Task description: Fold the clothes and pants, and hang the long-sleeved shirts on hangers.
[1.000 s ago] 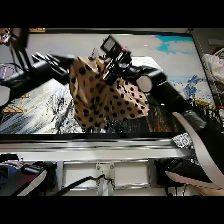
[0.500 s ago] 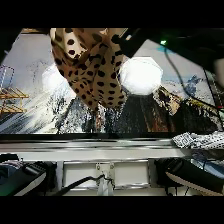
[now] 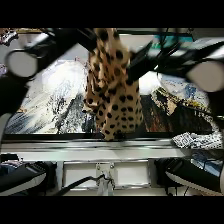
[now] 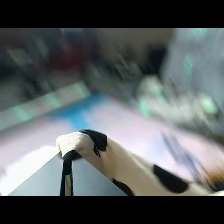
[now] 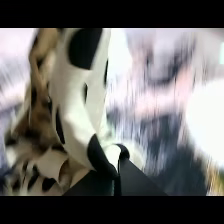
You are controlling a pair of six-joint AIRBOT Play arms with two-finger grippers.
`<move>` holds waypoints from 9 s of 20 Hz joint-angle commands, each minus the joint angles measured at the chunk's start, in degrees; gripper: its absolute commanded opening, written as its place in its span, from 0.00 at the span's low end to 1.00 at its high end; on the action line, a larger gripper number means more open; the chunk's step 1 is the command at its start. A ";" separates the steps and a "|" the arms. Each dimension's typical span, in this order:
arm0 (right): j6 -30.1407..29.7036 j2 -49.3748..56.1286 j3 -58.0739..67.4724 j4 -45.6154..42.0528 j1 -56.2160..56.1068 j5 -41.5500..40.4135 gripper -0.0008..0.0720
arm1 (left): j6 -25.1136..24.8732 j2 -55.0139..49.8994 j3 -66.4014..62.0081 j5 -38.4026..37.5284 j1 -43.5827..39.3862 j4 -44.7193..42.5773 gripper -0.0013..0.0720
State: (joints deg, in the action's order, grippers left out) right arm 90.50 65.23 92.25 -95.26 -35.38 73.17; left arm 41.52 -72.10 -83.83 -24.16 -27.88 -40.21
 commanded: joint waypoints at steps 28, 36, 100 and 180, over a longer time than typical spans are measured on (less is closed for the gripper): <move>1.73 4.81 -29.86 17.64 19.26 -10.67 0.08 | 30.10 -15.06 7.50 -41.77 7.26 -13.92 0.60; -0.11 4.81 -29.88 17.73 19.26 -10.36 0.08 | 30.56 -22.73 7.48 -35.89 3.82 -11.23 0.61; 16.98 -32.17 -44.61 18.91 17.84 -7.06 0.70 | 25.16 19.34 41.46 -26.34 -4.92 -12.00 0.03; 0.26 29.03 19.54 20.15 1.33 -10.40 0.04 | 34.69 30.01 34.82 -15.17 32.04 -21.35 0.75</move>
State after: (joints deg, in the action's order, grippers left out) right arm 91.35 90.96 111.72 -76.01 -32.21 66.30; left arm 71.90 -42.72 -49.17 -36.36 -0.08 -54.52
